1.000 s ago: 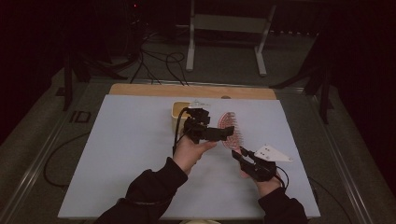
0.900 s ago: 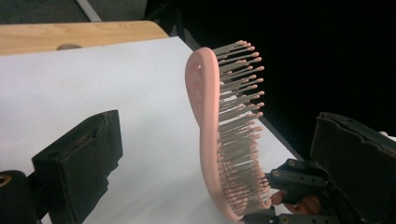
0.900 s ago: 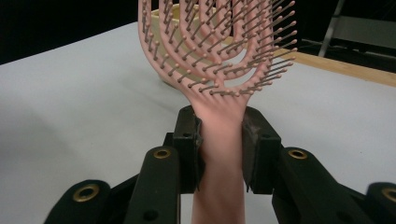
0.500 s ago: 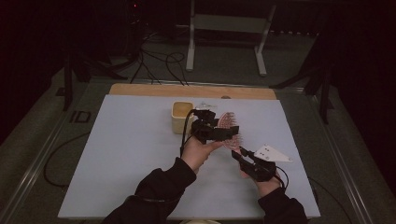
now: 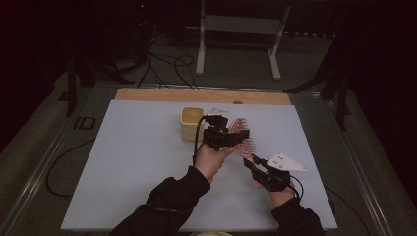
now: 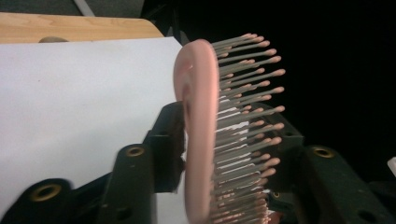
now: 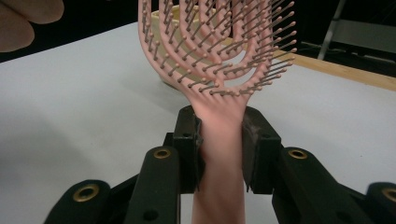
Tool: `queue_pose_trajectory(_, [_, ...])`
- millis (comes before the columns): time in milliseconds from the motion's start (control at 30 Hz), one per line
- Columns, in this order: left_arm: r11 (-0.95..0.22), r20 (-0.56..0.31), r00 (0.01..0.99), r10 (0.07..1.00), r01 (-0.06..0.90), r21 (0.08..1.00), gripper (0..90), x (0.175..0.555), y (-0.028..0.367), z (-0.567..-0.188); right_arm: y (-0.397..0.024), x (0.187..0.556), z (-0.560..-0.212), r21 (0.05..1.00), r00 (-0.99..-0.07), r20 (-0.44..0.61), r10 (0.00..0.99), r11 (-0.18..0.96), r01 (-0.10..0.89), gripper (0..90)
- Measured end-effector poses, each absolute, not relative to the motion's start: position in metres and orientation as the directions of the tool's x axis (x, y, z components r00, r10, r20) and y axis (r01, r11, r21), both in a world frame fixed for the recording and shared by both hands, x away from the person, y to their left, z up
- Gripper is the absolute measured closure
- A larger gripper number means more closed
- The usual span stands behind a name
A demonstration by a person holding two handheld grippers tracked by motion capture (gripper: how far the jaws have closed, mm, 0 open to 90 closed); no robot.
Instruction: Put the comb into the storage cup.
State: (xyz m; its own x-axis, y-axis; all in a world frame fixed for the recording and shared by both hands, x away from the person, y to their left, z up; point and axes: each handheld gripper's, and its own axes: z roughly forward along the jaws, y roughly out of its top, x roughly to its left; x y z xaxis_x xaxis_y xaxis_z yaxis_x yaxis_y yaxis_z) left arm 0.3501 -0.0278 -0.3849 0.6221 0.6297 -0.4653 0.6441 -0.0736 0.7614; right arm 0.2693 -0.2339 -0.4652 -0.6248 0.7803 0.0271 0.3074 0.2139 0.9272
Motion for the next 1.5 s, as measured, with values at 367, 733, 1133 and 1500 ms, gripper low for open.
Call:
queue_pose_trajectory(367, [-0.068,-0.482,0.635,0.604,0.643,0.763,65.2,0.35,-0.028,-0.383,-0.233,0.269,-0.466,0.926,-0.619,0.015,0.785,0.222,0.304,70.3])
queue_pose_trajectory(733, [-0.094,-0.447,0.673,0.59,0.607,0.789,65.7,0.347,-0.032,-0.378,-0.235,0.27,-0.466,0.934,-0.626,0.043,0.779,0.19,0.301,69.3])
queue_pose_trajectory(1133, [-0.115,-0.413,0.717,0.562,0.562,0.819,65.9,0.345,-0.032,-0.37,-0.237,0.27,-0.464,0.943,-0.627,0.068,0.776,0.154,0.294,44.5])
queue_pose_trajectory(1500, [-0.138,-0.373,0.747,0.55,0.522,0.842,65.9,0.344,-0.031,-0.364,-0.234,0.272,-0.467,0.932,-0.657,0.111,0.746,0.151,0.33,12.3])
